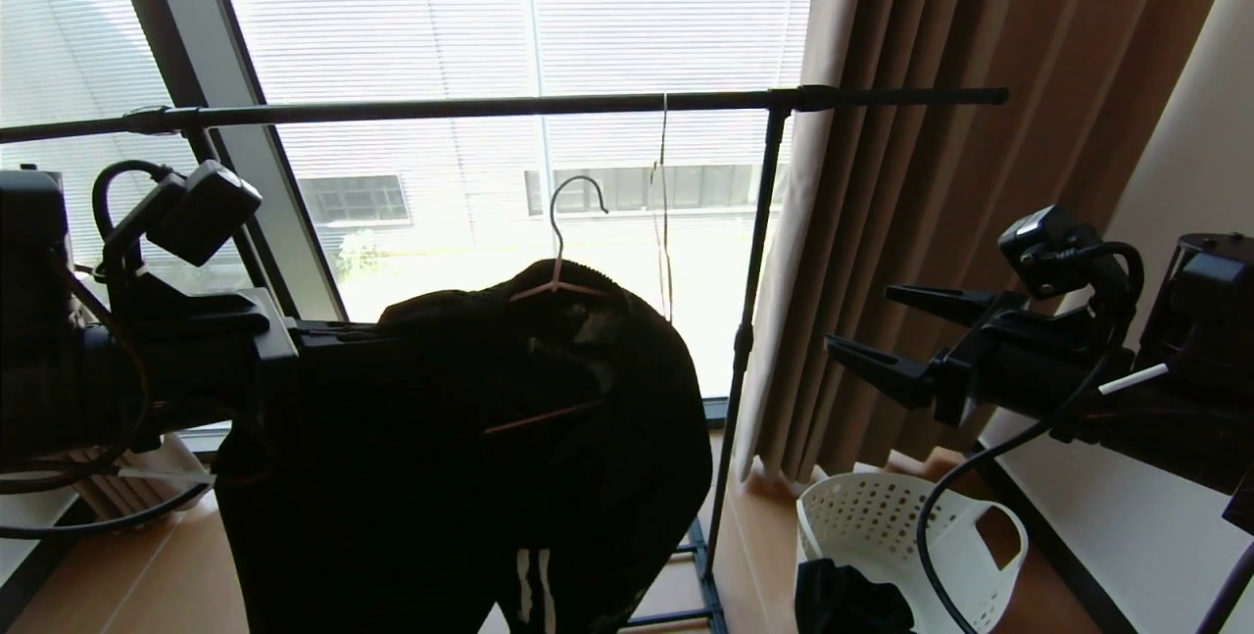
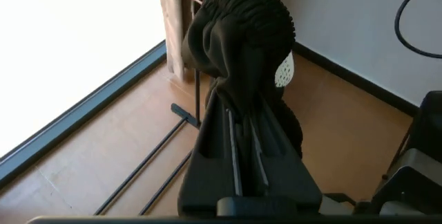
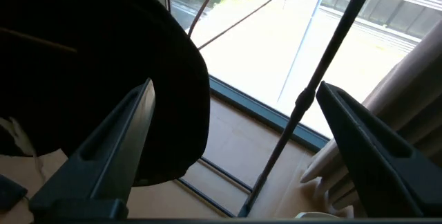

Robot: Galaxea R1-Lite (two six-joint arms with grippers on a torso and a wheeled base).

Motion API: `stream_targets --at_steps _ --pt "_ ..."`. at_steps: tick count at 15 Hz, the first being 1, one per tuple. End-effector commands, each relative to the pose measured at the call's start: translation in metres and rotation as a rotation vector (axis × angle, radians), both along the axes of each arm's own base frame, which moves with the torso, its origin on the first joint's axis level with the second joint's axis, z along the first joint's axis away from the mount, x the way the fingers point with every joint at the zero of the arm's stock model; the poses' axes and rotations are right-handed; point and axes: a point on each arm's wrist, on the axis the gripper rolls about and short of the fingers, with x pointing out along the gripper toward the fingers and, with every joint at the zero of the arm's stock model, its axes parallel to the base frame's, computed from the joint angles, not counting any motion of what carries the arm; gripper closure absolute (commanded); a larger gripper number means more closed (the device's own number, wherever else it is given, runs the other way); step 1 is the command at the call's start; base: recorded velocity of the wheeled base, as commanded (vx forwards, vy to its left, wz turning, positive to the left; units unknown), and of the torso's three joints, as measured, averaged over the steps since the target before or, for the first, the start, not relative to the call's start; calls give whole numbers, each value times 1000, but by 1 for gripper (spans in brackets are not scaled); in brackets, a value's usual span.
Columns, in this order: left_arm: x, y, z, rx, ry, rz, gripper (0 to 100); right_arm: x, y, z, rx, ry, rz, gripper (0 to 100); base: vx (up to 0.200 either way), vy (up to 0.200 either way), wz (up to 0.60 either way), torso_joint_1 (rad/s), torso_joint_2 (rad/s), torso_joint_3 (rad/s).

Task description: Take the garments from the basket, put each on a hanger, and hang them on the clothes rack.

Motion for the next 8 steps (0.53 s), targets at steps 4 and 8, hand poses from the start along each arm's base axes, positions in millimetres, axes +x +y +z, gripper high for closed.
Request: stream_targets --at_steps 4,8 --pt "-1 1 -7 60 39 17 100 4 1 -6 -7 20 -2 0 0 0 0 0 0 0" --pt "8 0 -13 133 45 121 100 6 2 -7 -8 25 -2 0 0 0 0 0 0 0"
